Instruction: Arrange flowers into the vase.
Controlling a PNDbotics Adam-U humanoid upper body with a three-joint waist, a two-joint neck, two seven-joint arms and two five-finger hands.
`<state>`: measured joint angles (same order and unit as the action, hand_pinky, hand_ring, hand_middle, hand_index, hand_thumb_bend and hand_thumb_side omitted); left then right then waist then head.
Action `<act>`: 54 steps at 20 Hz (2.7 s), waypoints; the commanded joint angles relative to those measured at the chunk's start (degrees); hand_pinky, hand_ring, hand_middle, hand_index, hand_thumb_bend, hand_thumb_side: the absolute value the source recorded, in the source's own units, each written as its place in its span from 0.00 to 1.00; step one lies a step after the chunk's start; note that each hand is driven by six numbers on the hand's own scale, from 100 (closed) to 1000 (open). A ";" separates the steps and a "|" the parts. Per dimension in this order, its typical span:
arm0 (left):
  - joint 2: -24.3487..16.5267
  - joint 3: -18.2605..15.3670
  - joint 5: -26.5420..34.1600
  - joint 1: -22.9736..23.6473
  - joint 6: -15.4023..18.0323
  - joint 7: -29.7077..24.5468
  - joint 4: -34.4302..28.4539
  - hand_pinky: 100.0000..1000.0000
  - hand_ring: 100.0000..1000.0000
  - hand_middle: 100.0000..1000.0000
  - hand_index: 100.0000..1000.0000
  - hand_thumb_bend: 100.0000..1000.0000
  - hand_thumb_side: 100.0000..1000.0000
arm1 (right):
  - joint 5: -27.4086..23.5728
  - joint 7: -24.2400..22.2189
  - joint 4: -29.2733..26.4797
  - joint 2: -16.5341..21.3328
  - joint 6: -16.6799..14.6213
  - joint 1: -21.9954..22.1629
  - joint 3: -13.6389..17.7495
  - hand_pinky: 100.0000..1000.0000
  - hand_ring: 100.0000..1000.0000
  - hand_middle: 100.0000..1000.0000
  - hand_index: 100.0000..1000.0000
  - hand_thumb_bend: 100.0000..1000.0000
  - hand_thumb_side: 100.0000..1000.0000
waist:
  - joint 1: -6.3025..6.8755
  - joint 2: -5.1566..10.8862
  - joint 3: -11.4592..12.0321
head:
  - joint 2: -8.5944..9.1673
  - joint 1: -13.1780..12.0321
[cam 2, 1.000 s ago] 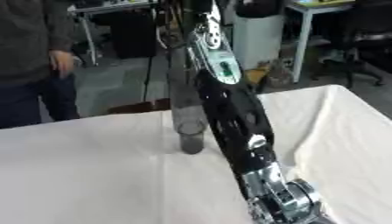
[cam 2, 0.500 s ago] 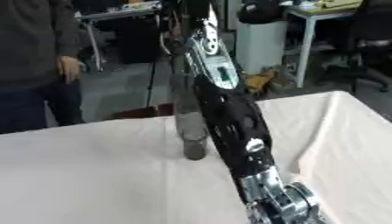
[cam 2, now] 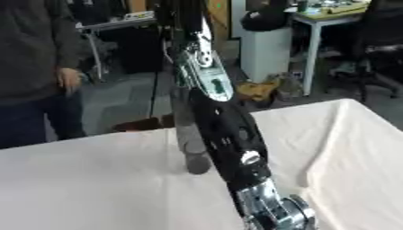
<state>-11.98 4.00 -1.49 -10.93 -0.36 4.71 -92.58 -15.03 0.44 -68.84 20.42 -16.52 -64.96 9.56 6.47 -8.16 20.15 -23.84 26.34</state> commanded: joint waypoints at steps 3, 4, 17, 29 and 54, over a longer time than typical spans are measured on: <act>-0.33 -0.15 0.19 -0.54 0.12 -0.31 -0.84 0.49 0.72 0.61 0.61 0.28 1.00 | 0.99 0.76 -0.19 1.45 -1.68 -0.95 0.54 0.00 0.00 0.00 0.00 0.00 1.00 | 0.67 -0.30 0.16 | 1.30 0.66; -0.40 -0.20 0.19 -0.47 0.11 -0.27 -0.81 0.49 0.72 0.61 0.61 0.28 1.00 | 1.38 0.78 -0.20 1.72 -2.10 -0.99 0.51 0.00 0.00 0.00 0.00 0.00 1.00 | 0.62 -0.36 0.10 | 1.37 0.73; -0.48 -0.24 0.29 -0.45 0.11 -0.26 -0.79 0.49 0.72 0.61 0.61 0.28 1.00 | 5.20 0.63 1.51 3.17 -4.43 -0.80 0.96 0.00 0.00 0.00 0.00 0.00 1.00 | 0.61 -1.02 -0.33 | 1.88 1.01; -0.55 -0.33 0.18 -0.41 0.13 -0.19 -0.75 0.50 0.72 0.61 0.61 0.28 1.00 | 7.53 1.28 2.04 3.94 -5.47 -0.67 1.26 0.00 0.00 0.00 0.00 0.00 1.00 | 0.32 -0.89 -1.00 | 1.64 0.70; -0.81 -0.04 0.05 -0.48 0.16 -0.58 -0.78 0.50 0.71 0.61 0.61 0.28 1.00 | 10.38 4.91 3.56 6.07 -8.19 -3.43 1.39 0.00 0.00 0.00 0.00 0.00 1.00 | -0.25 -1.06 1.79 | 3.12 1.95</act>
<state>-11.96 4.04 -1.49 -10.94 -0.28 4.33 -92.58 -5.31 5.32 -64.92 25.55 -24.90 -67.32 10.64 6.44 -9.17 21.74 -21.32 28.34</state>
